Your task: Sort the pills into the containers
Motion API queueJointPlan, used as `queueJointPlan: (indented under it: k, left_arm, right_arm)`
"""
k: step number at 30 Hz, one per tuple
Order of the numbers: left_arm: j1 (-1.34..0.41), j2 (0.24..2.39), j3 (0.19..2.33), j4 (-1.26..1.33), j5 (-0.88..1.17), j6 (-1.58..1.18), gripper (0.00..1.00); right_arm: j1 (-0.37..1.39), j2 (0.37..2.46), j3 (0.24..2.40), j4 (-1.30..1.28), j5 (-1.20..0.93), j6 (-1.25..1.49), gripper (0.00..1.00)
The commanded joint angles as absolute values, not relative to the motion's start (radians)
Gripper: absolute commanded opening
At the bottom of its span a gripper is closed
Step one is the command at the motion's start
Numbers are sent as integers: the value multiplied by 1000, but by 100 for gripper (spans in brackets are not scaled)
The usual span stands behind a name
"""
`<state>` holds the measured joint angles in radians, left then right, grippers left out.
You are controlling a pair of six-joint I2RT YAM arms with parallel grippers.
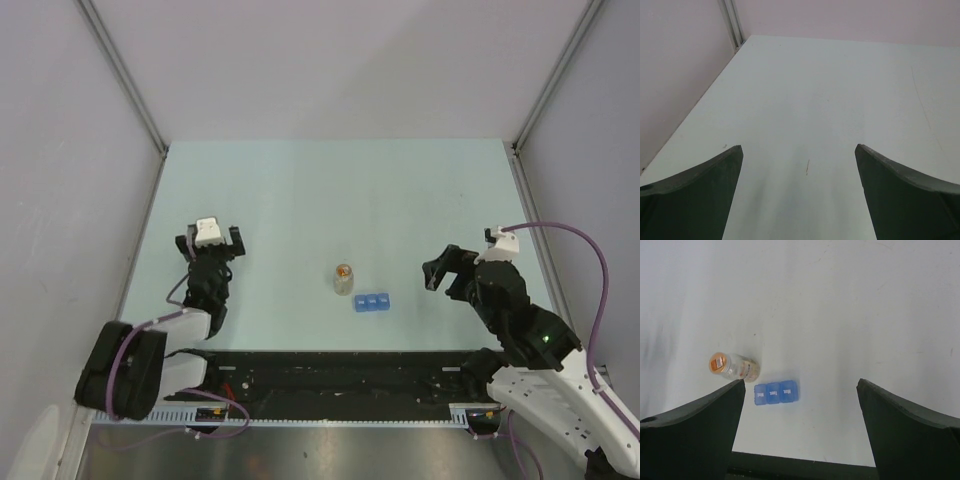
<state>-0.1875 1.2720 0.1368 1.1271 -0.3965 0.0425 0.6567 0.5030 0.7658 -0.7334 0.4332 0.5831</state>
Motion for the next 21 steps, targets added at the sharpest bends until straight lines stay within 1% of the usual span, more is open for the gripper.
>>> queueJointPlan:
  k: [1, 3, 4, 6, 7, 8, 11, 14, 15, 18, 21]
  left_arm:
    - [-241, 1040, 375, 692, -464, 31, 100]
    - [-241, 978, 460, 560, -359, 11, 100]
    - [-241, 963, 460, 534, -347, -4, 100]
    - [-242, 931, 439, 529, -469, -138, 100]
    - [-241, 890, 433, 472, -545, -291, 100]
    - [-236, 865, 422, 436, -619, -346, 100]
    - [-221, 747, 365, 388, -559, -377, 100]
    - [-225, 683, 385, 290, -470, -393, 100]
    - [-235, 681, 435, 181, -475, -402, 100]
    - [-236, 701, 532, 11, -470, -428, 100]
    - [-230, 675, 520, 8, -474, -471, 100]
  right_arm:
    - [653, 509, 755, -687, 367, 558, 100]
    - [653, 529, 746, -669, 361, 555, 100]
    - [653, 538, 746, -663, 356, 552, 100]
    - [653, 563, 742, -646, 345, 551, 100]
    - [655, 572, 738, -637, 336, 551, 100]
    - [653, 580, 735, -626, 324, 546, 100]
    - [653, 630, 719, -572, 255, 540, 100]
    - [655, 710, 718, -536, 194, 537, 100]
    - [657, 730, 718, -528, 180, 537, 100]
    - [657, 799, 718, -499, 143, 543, 100]
    - [658, 845, 718, -479, 121, 549, 100]
